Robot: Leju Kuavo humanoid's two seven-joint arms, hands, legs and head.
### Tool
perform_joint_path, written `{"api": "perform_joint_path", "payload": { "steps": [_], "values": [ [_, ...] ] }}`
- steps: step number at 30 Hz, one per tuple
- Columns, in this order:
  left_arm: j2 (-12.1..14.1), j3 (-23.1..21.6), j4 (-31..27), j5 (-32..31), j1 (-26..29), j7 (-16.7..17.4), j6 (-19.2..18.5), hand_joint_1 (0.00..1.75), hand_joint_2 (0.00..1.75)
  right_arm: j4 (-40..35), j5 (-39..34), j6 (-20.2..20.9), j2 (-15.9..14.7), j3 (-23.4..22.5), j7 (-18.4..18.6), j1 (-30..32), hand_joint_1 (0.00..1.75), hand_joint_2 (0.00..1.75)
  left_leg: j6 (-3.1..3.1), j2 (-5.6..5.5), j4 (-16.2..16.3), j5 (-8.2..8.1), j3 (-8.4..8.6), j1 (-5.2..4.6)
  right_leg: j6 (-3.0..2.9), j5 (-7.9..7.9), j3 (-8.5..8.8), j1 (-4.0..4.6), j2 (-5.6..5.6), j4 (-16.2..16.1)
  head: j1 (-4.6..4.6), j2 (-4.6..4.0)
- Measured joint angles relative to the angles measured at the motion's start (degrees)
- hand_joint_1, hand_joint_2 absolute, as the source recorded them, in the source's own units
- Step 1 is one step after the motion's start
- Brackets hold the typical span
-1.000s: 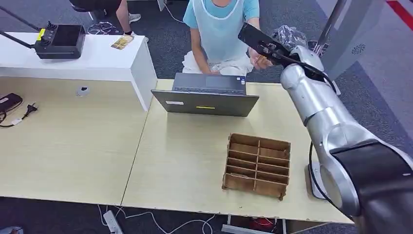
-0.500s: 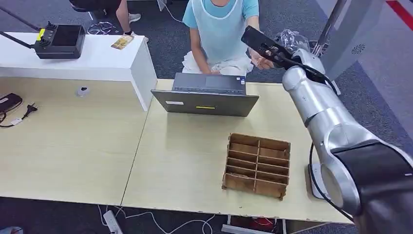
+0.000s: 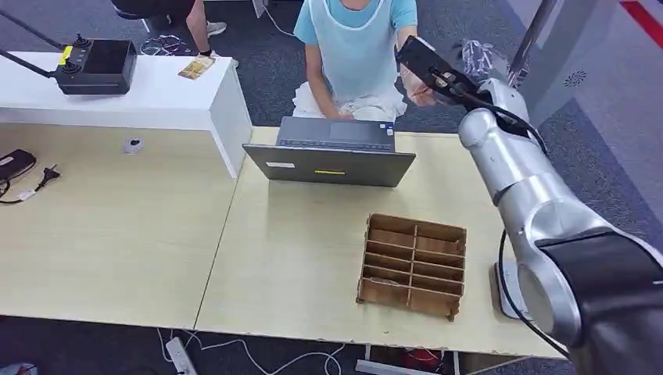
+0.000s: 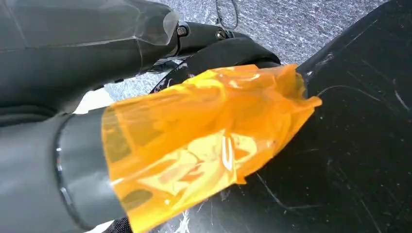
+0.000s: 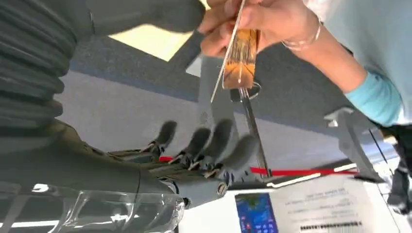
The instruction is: Pass the card to the sensor for recognition and then transmit it.
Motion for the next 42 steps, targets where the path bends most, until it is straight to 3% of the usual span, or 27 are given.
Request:
{"api": "perform_joint_path", "payload": {
  "steps": [9, 14, 17, 21, 23, 26, 28, 30, 38, 42],
  "values": [
    [-0.02, 0.0, 0.0, 0.0, 0.14, 0.11, 0.68, 0.0, 0.0, -10.0, -0.35, -11.49, -2.36, -5.17, -4.45, 4.36, 0.0, 1.75, 0.0, -0.01, 0.0, -0.01, 0.0, 0.0, 0.0, 0.0, 0.0, 0.0, -0.01, -0.02, 0.0, 0.0],
    [-0.09, 0.0, 0.0, 0.0, 0.36, 0.02, 1.18, 0.0, 0.0, -18.45, -8.03, -13.44, -4.26, -9.95, -12.2, 8.71, 0.0, 1.75, 0.0, -0.02, 0.0, -0.02, 0.0, 0.0, 0.0, 0.0, 0.01, 0.0, -0.02, -0.04, 0.0, 0.0],
    [-0.26, 0.04, 0.0, 0.0, 0.54, 0.0, 1.86, 0.0, 0.0, -24.99, -17.82, -11.1, -5.37, -13.89, -16.49, 12.99, 0.0, 1.75, 0.02, -0.05, 0.01, -0.04, -0.01, 0.0, 0.01, -0.01, 0.03, 0.0, -0.07, -0.06, 0.0, 0.0],
    [-0.33, 0.11, 0.0, 0.0, 0.58, 0.02, 2.12, 0.0, 0.0, -30.49, -24.61, -7.7, -6.54, -18.08, -18.76, 17.29, 0.0, 1.75, 0.03, -0.05, 0.01, -0.05, -0.01, -0.03, 0.01, -0.01, 0.01, -0.01, -0.08, -0.06, 0.0, 0.0],
    [-0.33, 0.26, 0.0, 0.0, 0.62, 0.02, 2.29, 0.0, 0.0, -33.58, -36.46, -1.48, -7.23, -20.88, -20.89, 19.37, 0.0, 1.75, 0.03, -0.07, 0.01, -0.06, 0.03, -0.03, 0.01, -0.01, 0.01, -0.01, -0.09, -0.09, -0.02, 0.0],
    [-0.33, 0.57, 0.0, 0.02, 0.71, 0.02, 2.66, 0.0, 0.0, -38.57, -57.32, 11.13, -9.18, -27.22, -24.87, 25.13, 0.0, 1.75, 0.04, -0.49, 0.04, -0.05, -0.03, -0.01, 0.06, -0.06, 0.11, 0.01, -0.53, -0.11, 0.0, 0.0],
    [-0.35, 0.61, 0.0, 0.02, 0.81, 0.02, 2.82, 0.0, 0.0, -41.69, -65.68, 16.21, -10.3, -31.61, -26.45, 29.28, 0.0, 1.75, 0.05, -0.62, 0.03, -0.06, -0.12, -0.01, 0.08, -0.08, 0.13, 0.0, -0.65, -0.11, 0.02, 0.0],
    [-0.35, 0.72, 0.0, 0.02, 0.82, 0.02, 2.86, 0.0, 0.0, -45.41, -70.61, 18.82, -10.84, -35.96, -27.25, 33.66, 0.0, 1.75, 0.11, -0.56, 0.03, -0.11, -0.11, -0.02, 0.08, -0.09, 0.12, 0.0, -0.59, -0.12, 0.0, 0.0],
    [-0.66, 1.55, 0.0, 0.02, 0.94, 0.0, 3.08, 0.0, 0.0, -58.13, -76.17, 19.35, -10.78, -49.5, -29.0, 48.3, 0.0, 1.75, 0.15, -0.53, 0.01, -0.19, -0.14, -0.03, 0.12, -0.2, 0.09, -0.01, -0.58, -0.14, 0.02, 0.0],
    [-0.77, 1.84, 0.0, 0.02, 0.99, -0.46, 2.89, 0.0, 0.0, -60.22, -78.12, 18.63, -10.67, -55.65, -29.62, 53.1, 0.0, 1.75, 0.13, -0.48, 0.0, -0.2, -0.11, -0.03, 0.12, -0.2, 0.07, -0.01, -0.52, -0.14, 0.0, 0.0]
  ]
}}
